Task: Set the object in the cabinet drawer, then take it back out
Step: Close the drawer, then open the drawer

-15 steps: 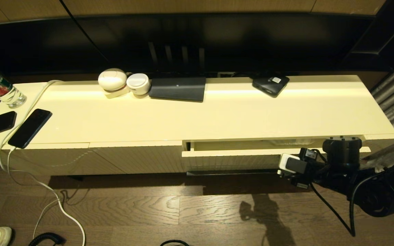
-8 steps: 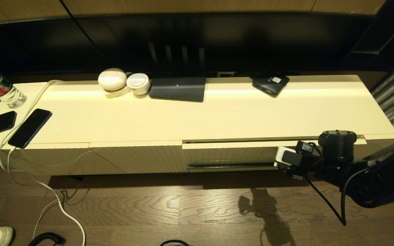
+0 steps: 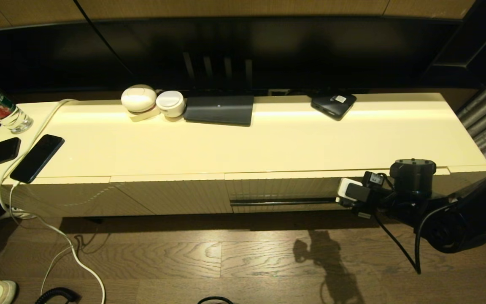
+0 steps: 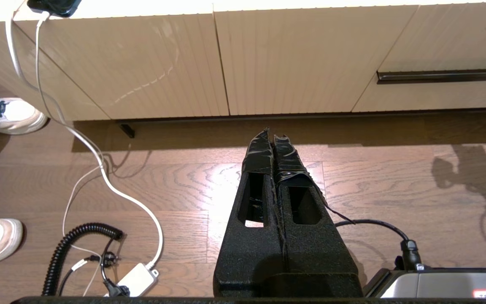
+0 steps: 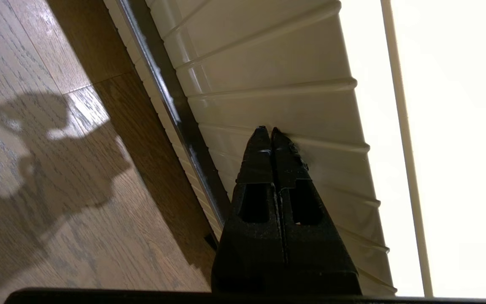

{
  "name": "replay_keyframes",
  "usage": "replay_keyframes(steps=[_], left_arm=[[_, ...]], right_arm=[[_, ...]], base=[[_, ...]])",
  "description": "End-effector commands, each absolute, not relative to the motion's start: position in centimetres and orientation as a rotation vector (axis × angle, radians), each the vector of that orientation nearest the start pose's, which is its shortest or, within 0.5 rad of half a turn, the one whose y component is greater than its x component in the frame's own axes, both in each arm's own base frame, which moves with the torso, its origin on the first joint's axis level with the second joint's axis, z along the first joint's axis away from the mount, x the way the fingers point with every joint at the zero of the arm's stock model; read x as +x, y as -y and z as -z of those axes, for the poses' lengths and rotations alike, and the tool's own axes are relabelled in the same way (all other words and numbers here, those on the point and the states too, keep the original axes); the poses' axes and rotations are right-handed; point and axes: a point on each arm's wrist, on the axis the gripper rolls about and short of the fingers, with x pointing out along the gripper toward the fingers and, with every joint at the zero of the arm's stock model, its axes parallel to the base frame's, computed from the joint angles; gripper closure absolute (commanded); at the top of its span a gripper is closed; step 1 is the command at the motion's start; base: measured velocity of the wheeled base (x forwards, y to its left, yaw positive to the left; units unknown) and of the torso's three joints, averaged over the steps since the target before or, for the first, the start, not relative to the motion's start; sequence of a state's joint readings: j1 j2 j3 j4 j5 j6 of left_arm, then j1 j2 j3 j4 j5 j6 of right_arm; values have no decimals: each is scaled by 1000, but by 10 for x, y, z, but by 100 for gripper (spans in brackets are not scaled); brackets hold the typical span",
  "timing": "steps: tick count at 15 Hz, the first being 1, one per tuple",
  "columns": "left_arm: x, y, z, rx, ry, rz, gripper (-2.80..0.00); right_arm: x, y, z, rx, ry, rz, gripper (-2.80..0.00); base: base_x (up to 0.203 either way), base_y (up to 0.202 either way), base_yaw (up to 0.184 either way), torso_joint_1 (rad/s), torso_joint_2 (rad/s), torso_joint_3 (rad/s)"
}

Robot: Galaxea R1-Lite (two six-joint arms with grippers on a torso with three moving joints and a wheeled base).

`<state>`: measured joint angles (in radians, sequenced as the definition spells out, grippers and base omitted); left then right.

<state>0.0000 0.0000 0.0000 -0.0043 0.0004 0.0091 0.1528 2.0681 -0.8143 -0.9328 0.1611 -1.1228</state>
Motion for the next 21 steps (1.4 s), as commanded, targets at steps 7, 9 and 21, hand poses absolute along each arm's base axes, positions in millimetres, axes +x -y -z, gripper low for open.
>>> replay_keyframes(steps=[7,9,21], left_arm=[[-23,0,-76,9,3,0,0],[-23,0,-75,9,2,-1,0],[-23,0,-75,9,2,-2,0]], right_arm=[[318,-50,-120,-1087,-131,-483,0],[296,-44,-134,-1088,-144,-473,0],[179,-35,-119,-1109,-321,-630,0]], base=[[0,0,0,0,0,0],[0,0,0,0,0,0],[0,0,0,0,0,0]])
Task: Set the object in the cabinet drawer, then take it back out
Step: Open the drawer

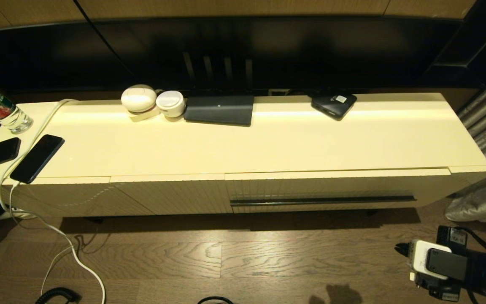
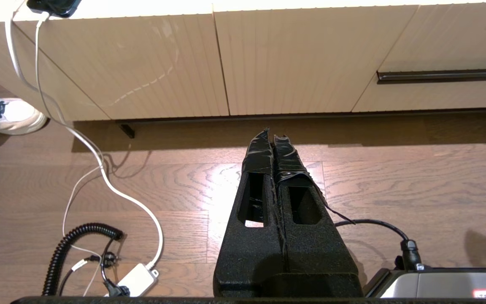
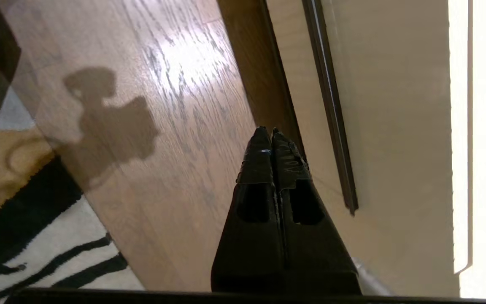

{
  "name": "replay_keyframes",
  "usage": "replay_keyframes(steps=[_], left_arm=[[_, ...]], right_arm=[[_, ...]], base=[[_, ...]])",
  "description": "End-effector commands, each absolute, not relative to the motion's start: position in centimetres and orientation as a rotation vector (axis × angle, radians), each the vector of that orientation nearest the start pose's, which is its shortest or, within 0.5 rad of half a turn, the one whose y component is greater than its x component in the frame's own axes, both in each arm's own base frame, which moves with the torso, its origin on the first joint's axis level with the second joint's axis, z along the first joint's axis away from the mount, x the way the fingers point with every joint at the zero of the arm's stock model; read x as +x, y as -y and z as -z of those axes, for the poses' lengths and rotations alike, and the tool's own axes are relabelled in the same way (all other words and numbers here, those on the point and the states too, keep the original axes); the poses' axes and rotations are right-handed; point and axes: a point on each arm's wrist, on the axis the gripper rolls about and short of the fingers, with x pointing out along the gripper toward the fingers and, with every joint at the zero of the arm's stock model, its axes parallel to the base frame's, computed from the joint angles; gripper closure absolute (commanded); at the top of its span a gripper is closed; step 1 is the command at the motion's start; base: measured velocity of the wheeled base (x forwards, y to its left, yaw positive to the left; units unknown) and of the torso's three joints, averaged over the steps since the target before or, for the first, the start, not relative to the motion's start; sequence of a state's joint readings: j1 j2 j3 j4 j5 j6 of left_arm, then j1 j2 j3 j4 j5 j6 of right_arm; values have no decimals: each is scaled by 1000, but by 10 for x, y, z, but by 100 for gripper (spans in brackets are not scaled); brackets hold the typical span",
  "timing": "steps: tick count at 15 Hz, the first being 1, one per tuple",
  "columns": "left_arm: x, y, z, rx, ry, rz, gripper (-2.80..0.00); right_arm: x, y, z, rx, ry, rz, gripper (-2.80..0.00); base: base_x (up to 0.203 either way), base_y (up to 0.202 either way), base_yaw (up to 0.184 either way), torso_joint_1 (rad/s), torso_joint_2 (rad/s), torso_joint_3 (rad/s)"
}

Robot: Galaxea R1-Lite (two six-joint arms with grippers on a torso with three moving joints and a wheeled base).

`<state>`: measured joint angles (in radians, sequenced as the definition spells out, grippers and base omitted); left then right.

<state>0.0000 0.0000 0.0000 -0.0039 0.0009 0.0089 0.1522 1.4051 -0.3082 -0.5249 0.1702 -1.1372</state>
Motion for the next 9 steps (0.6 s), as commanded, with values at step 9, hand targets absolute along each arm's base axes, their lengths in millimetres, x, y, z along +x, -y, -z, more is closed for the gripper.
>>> replay_keyframes(steps=[9], left_arm=[[-23,0,-76,9,3,-2,0]], right_arm=[[241,-67,-64,-1148,-343,-771,0]], base=[[0,0,0,0,0,0]])
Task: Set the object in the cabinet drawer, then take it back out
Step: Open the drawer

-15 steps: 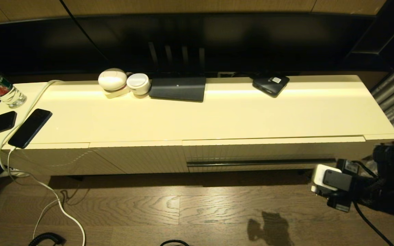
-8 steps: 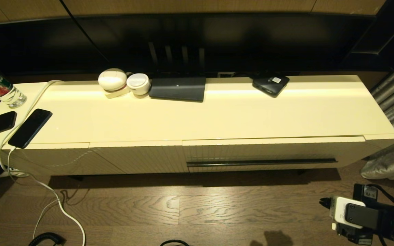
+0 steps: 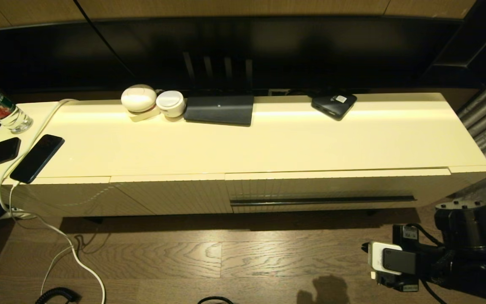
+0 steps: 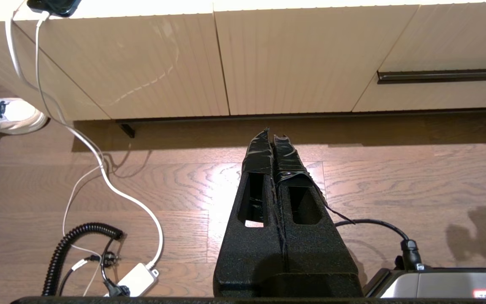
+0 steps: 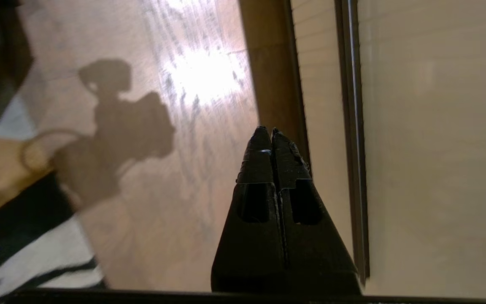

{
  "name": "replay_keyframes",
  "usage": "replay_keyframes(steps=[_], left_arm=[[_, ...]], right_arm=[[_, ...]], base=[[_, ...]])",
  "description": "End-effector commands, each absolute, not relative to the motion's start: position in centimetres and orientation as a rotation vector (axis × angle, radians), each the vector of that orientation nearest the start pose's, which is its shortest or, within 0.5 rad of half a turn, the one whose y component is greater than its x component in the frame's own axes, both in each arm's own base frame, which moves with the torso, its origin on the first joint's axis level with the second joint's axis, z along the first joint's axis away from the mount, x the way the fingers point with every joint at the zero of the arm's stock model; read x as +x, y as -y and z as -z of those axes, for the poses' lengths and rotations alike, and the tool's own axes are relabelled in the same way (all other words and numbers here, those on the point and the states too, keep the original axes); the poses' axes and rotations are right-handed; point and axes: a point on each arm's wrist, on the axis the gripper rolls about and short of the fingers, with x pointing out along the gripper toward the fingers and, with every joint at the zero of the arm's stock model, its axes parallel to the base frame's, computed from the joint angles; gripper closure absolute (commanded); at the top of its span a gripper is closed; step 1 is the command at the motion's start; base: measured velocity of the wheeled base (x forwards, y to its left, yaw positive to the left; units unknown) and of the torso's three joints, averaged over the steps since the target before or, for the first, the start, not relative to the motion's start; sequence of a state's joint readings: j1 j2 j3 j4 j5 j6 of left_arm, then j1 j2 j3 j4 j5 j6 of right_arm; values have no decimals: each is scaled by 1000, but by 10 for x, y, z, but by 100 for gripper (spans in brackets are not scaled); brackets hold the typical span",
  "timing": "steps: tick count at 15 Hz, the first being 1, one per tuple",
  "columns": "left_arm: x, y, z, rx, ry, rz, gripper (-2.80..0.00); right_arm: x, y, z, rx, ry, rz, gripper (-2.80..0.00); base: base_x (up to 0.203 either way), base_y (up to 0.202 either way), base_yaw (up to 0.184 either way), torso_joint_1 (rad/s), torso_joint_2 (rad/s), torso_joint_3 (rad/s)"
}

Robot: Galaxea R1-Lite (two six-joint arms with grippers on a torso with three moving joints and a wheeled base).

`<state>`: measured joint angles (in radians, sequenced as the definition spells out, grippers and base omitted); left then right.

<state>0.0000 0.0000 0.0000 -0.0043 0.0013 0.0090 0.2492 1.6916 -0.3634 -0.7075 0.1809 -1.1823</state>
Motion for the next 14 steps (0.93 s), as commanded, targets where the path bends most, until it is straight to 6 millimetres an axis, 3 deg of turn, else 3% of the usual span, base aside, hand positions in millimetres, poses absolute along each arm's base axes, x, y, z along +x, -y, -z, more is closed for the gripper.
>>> replay_keyframes(steps=[1,3,7,10,12,14], left_arm=[[-23,0,-75,9,3,0,0],[-23,0,-75,9,2,-1,0],[-23,0,-76,9,3,-1,0],[-23,0,-75,9,2,-1,0],[-23,0,-75,9,3,-2,0],[-23,0,-75,9,2,-1,0]], right_arm=[[247,-68,-59,-1154,-329,-766,0],[257,-71,-49,-1170,-302,-756,0],[278,-73,-52,-1236,-220,-719,0],[282,-70,-42,-1273,-248,-731,0],[284,-70,-42,-1276,-248,-725,-280],[285,-69,-41,-1276,-253,-730,-280]], base=[[0,0,0,0,0,0],[0,0,0,0,0,0],[0,0,0,0,0,0],[0,0,0,0,0,0],[0,0,0,0,0,0],[0,0,0,0,0,0]])
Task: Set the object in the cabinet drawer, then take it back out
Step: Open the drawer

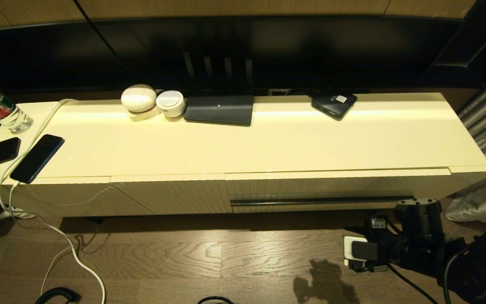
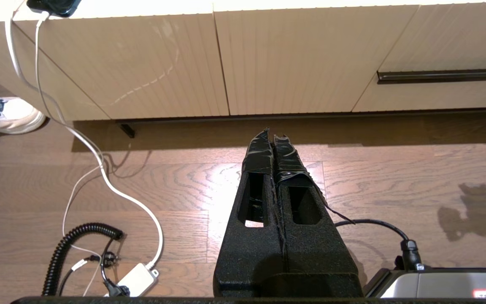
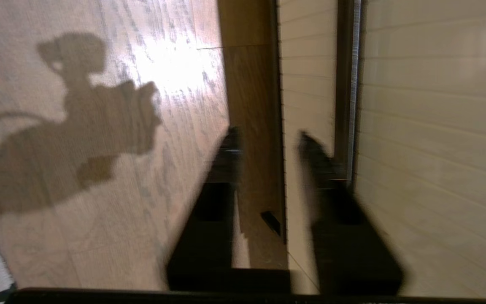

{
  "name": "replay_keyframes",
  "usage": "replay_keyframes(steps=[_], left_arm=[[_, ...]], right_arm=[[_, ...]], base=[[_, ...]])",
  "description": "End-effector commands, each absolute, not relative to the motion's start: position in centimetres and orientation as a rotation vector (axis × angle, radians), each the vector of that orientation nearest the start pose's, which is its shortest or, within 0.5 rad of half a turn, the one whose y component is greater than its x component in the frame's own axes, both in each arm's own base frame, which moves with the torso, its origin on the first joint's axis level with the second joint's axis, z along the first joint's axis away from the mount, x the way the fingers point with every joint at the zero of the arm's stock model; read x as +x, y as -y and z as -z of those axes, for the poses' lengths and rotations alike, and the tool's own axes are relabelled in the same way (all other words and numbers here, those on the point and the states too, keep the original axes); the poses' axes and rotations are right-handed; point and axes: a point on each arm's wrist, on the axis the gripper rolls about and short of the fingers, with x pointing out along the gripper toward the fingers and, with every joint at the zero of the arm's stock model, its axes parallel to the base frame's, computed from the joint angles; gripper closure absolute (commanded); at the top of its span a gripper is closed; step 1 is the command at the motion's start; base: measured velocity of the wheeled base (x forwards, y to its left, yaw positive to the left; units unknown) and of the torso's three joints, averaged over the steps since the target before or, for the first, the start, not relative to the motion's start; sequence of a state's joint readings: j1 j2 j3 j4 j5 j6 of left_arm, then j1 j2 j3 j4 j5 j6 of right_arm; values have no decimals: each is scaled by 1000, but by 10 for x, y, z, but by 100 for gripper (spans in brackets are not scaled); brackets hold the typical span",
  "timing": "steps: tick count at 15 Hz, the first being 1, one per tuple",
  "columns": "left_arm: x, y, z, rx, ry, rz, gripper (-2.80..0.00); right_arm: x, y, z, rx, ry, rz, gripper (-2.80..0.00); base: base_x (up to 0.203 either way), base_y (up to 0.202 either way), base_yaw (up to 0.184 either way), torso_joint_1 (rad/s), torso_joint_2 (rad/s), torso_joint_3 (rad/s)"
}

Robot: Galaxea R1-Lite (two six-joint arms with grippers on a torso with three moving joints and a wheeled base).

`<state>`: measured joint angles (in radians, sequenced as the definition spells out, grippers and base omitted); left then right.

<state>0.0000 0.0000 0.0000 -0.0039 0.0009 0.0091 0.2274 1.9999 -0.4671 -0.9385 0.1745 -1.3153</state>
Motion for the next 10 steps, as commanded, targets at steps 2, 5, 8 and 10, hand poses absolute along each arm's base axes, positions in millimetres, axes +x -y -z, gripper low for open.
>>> replay_keyframes(steps=[2,5,8,10], left_arm=[[-23,0,-76,9,3,-1,0],[-23,0,-76,9,3,-2,0],[-23,0,-75,9,2,-1,0],[-23,0,-76,9,3,-2,0]], right_arm=[[285,-69,-43,-1275,-253,-729,-280],[285,-65,-46,-1273,-260,-753,-280],[286,-61,-42,-1307,-294,-815,-280],[293,-61,-36,-1300,-296,-838,-280]], base=[[0,0,0,0,0,0],[0,0,0,0,0,0],[0,0,0,0,0,0],[0,0,0,0,0,0]])
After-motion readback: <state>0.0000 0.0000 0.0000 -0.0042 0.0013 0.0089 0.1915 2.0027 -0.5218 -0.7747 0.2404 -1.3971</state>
